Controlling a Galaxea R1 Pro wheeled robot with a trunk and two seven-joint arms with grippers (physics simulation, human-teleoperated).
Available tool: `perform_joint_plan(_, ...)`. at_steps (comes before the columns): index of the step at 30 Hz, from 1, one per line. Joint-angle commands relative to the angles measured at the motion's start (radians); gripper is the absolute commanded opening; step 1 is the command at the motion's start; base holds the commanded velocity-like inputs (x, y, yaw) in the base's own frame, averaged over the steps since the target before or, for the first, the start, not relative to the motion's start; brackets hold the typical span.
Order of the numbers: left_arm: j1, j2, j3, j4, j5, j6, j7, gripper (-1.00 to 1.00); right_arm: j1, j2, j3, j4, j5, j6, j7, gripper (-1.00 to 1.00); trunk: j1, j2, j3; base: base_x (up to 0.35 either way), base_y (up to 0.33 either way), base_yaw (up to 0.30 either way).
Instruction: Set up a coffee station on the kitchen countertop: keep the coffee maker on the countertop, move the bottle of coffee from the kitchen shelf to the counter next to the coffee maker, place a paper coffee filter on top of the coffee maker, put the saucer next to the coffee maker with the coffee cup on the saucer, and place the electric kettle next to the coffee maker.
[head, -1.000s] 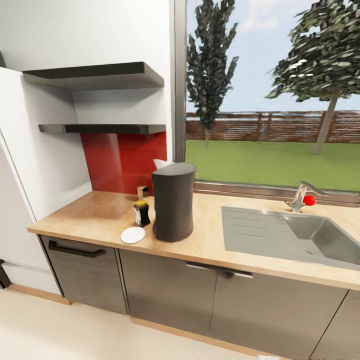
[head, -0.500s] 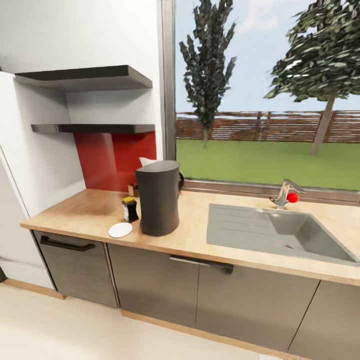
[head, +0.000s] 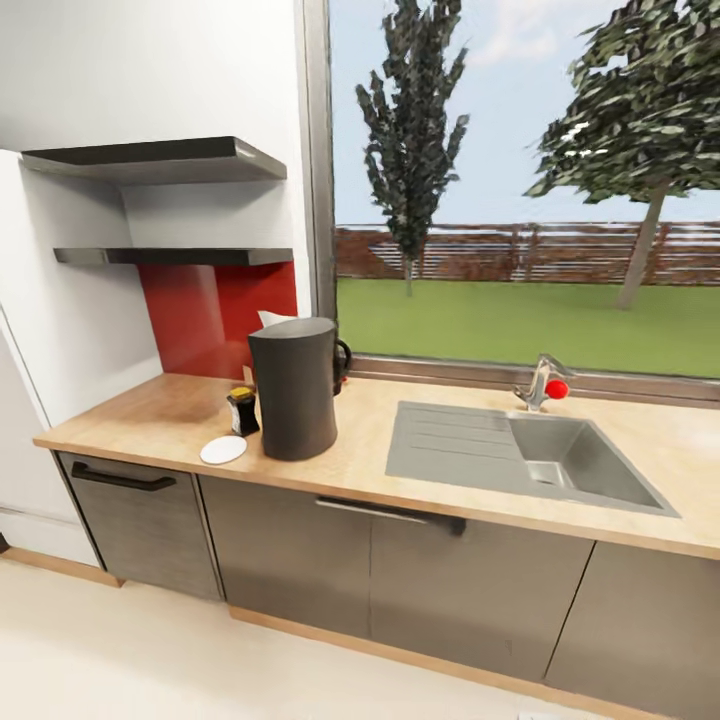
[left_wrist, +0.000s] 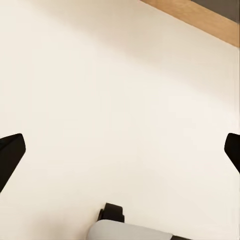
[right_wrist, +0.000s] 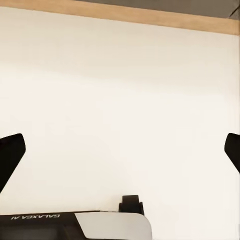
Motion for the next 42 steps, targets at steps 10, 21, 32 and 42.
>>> perform_joint_plan(10, 0.001, 0.058, 0.001, 0.014, 0.011, 0.011, -0.001, 1.0, -0.001, 0.0, 0.007, 0.0, -0.011, -0.004, 0.004, 1.0, 0.0, -0.002, -0.002, 0.014, -0.01, 0.0)
perform_joint_plan(21, 0.001, 0.112, -0.001, 0.061, 0.012, 0.012, 0.0, 1.0, -0.001, 0.021, 0.04, -0.105, -0.01, -0.27, 0.006, 1.0, 0.0, -0.002, -0.002, 0.0, 0.0, 0.0)
perform_joint_plan(32, 0.002, 0.111, -0.002, 0.111, 0.01, 0.004, -0.001, 1.0, -0.001, 0.163, 0.05, -0.561, 0.003, -0.409, -0.112, 1.0, 0.0, -0.002, -0.002, 0.0, 0.0, 0.0)
perform_joint_plan(42, 0.003, 0.109, -0.002, 0.114, 0.009, 0.003, -0.002, 1.0, -0.001, 0.242, 0.05, -1.251, 0.271, 0.011, -0.437, 1.0, 0.0, -0.002, -0.002, 0.0, 0.0, 0.0)
